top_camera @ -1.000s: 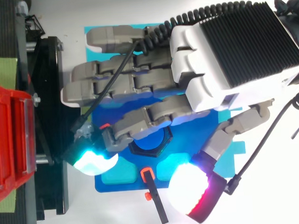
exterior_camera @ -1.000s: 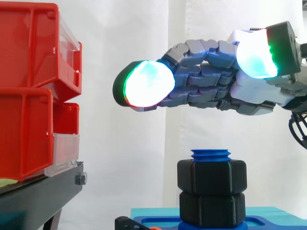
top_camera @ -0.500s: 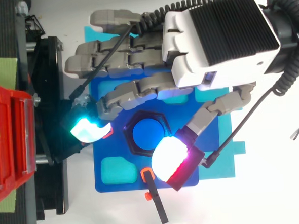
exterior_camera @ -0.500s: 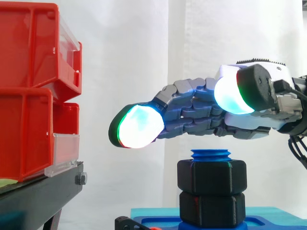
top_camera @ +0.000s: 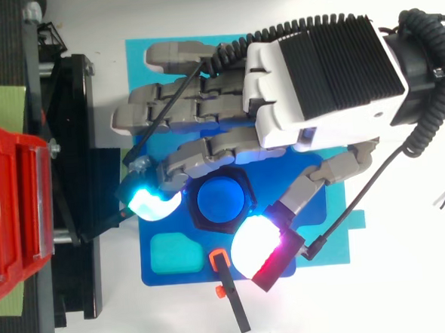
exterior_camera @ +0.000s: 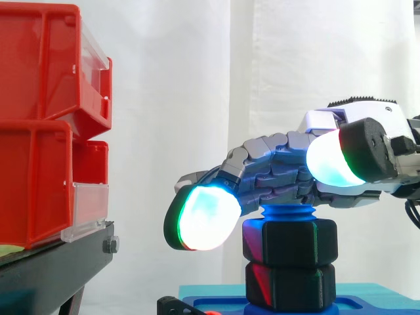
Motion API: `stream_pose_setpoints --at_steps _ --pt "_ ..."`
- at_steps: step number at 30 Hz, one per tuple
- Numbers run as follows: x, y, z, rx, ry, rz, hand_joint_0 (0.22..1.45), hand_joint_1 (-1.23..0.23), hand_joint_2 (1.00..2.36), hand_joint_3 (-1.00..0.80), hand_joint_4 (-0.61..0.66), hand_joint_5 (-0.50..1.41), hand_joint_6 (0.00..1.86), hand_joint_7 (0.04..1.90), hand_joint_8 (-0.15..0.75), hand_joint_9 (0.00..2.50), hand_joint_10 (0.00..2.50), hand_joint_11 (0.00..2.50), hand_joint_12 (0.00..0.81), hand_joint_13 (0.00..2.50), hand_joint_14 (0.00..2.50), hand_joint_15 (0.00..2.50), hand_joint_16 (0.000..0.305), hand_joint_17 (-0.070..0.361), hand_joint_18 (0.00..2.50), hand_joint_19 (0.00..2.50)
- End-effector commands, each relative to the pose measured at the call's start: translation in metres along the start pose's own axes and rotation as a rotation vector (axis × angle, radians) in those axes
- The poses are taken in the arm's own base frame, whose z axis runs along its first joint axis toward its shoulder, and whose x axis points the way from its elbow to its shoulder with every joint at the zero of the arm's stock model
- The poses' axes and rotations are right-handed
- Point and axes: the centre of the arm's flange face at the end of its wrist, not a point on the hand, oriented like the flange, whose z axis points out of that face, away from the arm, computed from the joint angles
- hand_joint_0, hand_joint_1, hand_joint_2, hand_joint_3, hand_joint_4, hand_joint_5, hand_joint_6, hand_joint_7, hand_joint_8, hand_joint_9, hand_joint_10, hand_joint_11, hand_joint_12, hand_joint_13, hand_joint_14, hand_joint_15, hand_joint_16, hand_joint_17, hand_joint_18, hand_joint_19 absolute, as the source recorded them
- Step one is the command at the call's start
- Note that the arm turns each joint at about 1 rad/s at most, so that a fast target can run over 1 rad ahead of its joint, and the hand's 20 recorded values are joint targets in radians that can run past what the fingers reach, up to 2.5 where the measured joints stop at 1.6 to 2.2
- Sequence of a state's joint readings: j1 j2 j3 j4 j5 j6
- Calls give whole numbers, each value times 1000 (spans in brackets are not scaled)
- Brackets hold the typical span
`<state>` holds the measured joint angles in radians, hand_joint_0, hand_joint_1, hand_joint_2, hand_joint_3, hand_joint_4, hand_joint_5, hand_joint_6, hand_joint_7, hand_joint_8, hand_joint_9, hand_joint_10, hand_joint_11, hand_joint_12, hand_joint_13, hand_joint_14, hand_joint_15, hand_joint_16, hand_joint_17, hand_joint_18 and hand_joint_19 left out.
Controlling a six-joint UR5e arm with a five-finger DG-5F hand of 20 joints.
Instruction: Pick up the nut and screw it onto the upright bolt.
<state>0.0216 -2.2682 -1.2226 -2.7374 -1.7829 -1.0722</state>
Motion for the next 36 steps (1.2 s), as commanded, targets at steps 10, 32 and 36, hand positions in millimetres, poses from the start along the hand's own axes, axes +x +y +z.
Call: stream_pose_setpoints --at_steps 10,32,36 --pt "-2 -3 -2 4 -1 0 433 -226 1000 -500 129 -192 502 734 199 0 0 0 368 0 0 0 53 120 0 0" --pt "-12 -15 -6 -8 -22 -6 461 -293 1000 -500 174 17 504 1140 208 615 0 0 332 303 0 0 39 88 0 0" --pt "-11 -16 -7 -12 -19 -7 470 -307 1000 -500 110 39 505 1172 195 773 0 0 317 380 0 0 36 81 0 0"
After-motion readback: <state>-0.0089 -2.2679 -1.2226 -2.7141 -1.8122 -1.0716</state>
